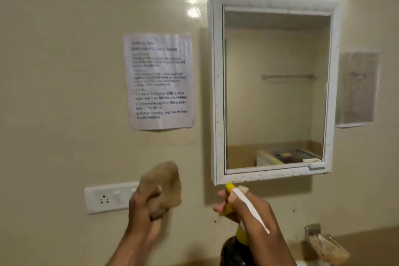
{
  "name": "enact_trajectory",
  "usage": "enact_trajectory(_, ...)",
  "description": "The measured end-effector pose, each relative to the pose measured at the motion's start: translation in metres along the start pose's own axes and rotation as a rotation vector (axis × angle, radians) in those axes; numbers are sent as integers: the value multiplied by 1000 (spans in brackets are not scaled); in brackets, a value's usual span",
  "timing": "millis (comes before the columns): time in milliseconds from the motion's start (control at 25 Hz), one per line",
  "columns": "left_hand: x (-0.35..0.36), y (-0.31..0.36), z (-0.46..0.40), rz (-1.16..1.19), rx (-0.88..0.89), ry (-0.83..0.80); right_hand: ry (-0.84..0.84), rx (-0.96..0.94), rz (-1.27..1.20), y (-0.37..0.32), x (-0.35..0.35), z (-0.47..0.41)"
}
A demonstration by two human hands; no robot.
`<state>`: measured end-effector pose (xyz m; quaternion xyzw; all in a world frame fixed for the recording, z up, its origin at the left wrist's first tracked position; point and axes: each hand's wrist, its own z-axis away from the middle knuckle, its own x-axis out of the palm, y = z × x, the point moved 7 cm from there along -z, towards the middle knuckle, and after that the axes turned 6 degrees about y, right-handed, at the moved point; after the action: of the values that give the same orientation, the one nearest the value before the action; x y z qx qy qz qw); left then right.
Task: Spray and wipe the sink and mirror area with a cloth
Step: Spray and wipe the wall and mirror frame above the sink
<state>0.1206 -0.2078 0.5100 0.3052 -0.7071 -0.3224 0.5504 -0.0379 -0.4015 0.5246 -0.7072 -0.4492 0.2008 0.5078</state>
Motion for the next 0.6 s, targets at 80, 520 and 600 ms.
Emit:
enact_trajectory(80, 43, 61, -26, 29, 63, -106, -23, -128, -6, -45, 20, -10)
enact_trajectory(520, 203, 264, -50, 0, 541, -267, 199, -728, 423, -222, 50, -40)
enact_trajectory(600, 217, 276, -44, -37, 614, -272, 272, -747, 402, -239, 47, -43)
